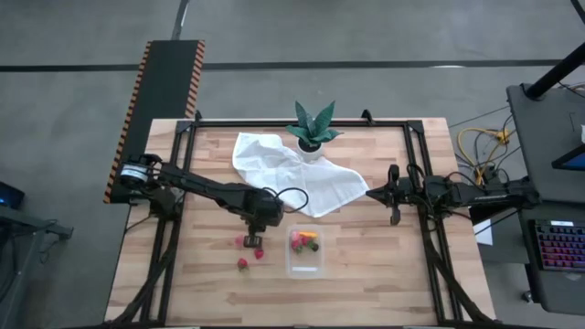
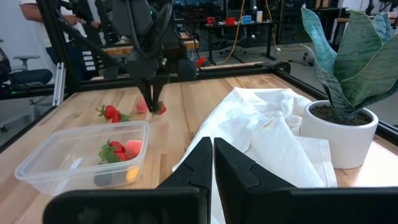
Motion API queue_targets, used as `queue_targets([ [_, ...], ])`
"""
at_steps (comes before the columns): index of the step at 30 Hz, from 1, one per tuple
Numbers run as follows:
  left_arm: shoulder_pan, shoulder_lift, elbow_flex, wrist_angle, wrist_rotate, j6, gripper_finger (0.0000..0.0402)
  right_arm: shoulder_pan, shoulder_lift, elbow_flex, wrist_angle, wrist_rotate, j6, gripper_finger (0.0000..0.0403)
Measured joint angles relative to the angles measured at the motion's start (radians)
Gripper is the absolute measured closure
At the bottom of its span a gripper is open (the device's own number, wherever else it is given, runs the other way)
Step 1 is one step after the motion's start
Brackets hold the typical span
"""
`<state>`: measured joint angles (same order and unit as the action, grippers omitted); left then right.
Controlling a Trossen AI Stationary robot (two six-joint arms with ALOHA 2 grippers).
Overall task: Pick and placing Produce into tupperware
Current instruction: Put the red strawberry into the transparent bin
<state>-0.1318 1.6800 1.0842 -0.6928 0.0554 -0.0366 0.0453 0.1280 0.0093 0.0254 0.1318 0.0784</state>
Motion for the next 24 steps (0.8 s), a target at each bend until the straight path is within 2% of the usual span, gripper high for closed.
queue_targets([
  [12,-0.003,-0.001,0.190,0.000,0.000,0.119,0.0401,0.000,0.000,0.000,0.000,0.000,0.000,0.0394],
  [20,-0.009,-0.002,0.264,0.008,0.017,0.179,0.0402,0.000,0.000,0.000,0.000,0.000,0.000,0.0394],
  [22,-0.008,-0.002,0.267,0.040,0.024,0.196,0.0402,0.000,0.000,0.000,0.000,0.000,0.000,0.0394],
  [24,-0.008,-0.001,0.268,0.110,0.076,0.204,0.0402,0.000,0.000,0.000,0.000,0.000,0.000,0.0394],
])
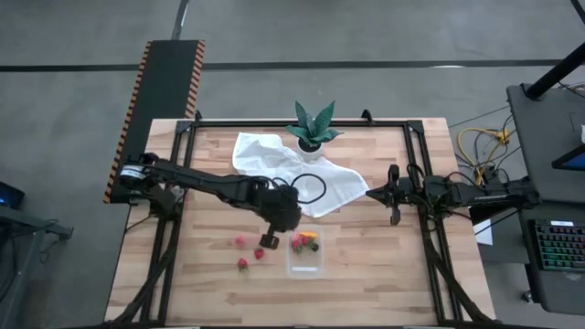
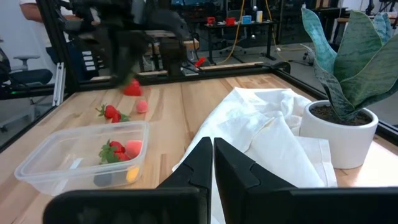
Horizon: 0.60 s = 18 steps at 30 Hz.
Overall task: Pick and placing Produce into tupperware
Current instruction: Put the red strawberry into the transparent bin
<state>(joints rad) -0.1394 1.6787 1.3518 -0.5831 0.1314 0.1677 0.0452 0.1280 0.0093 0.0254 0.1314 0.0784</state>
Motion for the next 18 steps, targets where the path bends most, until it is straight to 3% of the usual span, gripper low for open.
queue_targets([
  [4,-0.003,0.001,-0.003,0.107,0.135,0.001,0.0402,0.000,0.000,0.000,0.000,0.000,0.000,0.0394],
  [8,-0.013,0.002,-0.016,0.130,0.145,-0.006,0.0402,0.000,0.000,0.000,0.000,0.000,0.000,0.0394],
  [12,-0.026,0.034,-0.046,0.255,0.194,-0.028,0.0401,0.000,0.000,0.000,0.000,0.000,0.000,0.0394],
  [18,-0.039,0.125,-0.042,0.259,0.202,-0.030,0.0401,0.000,0.001,0.000,0.000,0.000,0.000,0.0394],
])
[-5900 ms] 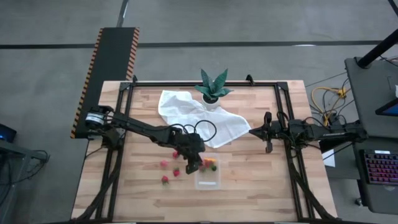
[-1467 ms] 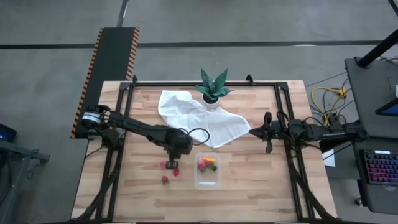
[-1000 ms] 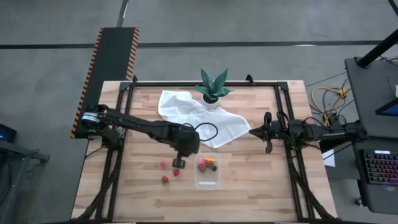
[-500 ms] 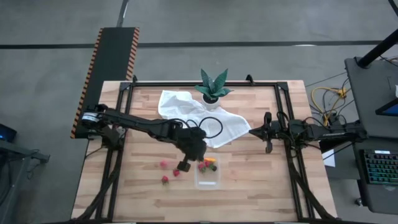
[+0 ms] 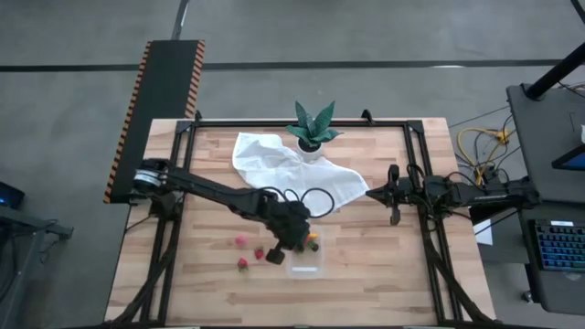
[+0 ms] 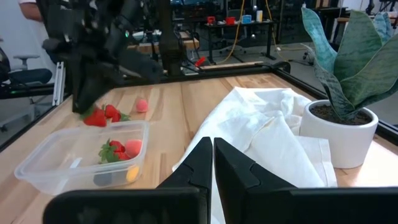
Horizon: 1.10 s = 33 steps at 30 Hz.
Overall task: Pick and placing Produce into tupperware
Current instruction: Put the red strawberry into the transparent bin
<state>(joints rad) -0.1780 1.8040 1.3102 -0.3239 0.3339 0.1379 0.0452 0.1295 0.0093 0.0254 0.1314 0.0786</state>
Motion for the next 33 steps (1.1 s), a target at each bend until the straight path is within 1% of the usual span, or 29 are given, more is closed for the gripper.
queue_targets([
  [7,-0.005,0.044,-0.001,0.004,-0.002,-0.001,0.0401,0.000,0.011,0.000,0.000,0.000,0.000,0.0394],
  [10,-0.006,0.064,-0.002,0.001,0.022,-0.002,0.0401,0.000,0.010,0.000,0.000,0.000,-0.001,0.0394],
  [13,-0.006,0.068,-0.002,0.006,0.053,-0.003,0.0401,0.000,0.015,0.000,0.000,0.000,-0.001,0.0394],
  [28,-0.006,0.070,-0.004,0.010,0.066,-0.027,0.0401,0.000,0.018,0.000,0.000,0.000,-0.001,0.0394],
  [30,-0.006,0.070,-0.004,0.011,0.066,-0.027,0.0396,0.000,0.018,0.000,0.000,0.000,-0.001,0.0394],
  [33,-0.006,0.070,-0.004,0.013,0.066,-0.027,0.0378,0.000,0.018,0.000,0.000,0.000,-0.001,0.0394],
])
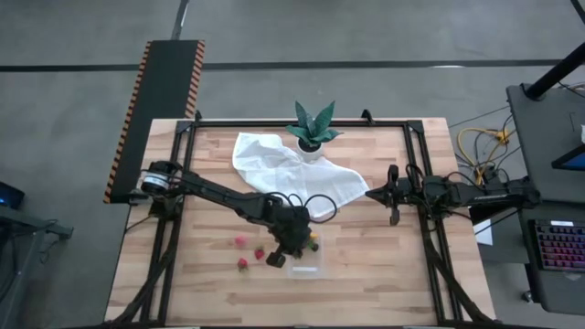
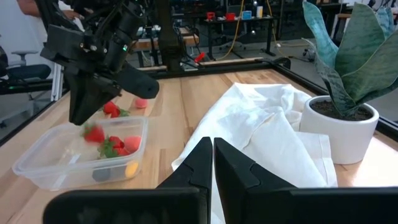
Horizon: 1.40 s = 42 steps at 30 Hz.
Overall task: Pick and placing Produce into tupperware
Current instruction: Put the red strawberry into the transparent bin
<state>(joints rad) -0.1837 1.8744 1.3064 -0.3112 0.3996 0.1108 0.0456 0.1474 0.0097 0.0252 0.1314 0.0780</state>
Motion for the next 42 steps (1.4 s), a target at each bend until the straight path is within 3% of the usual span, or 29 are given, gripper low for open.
queue_targets([
  [8,0.000,0.000,0.000,0.004,-0.001,-0.003,0.0329,0.000,0.000,0.000,0.000,0.000,0.000,0.0394],
  [19,0.001,-0.082,0.016,-0.207,-0.021,-0.113,0.0324,0.000,0.001,0.000,0.000,0.000,0.000,0.0394],
  [22,0.000,-0.122,0.014,-0.284,-0.080,-0.162,0.0324,0.000,0.004,0.000,0.000,0.000,0.000,0.0394],
  [32,0.001,-0.171,-0.014,-0.627,-0.347,-0.551,0.0324,0.000,0.006,0.000,0.000,0.000,0.000,0.0394],
  [36,0.001,-0.164,-0.057,-0.679,-0.348,-0.700,0.0324,0.000,0.006,0.000,0.000,0.000,0.000,0.0394],
  [42,-0.005,-0.165,-0.092,-0.718,-0.237,-0.785,0.0324,0.000,0.006,0.000,0.000,0.000,0.000,0.0394],
])
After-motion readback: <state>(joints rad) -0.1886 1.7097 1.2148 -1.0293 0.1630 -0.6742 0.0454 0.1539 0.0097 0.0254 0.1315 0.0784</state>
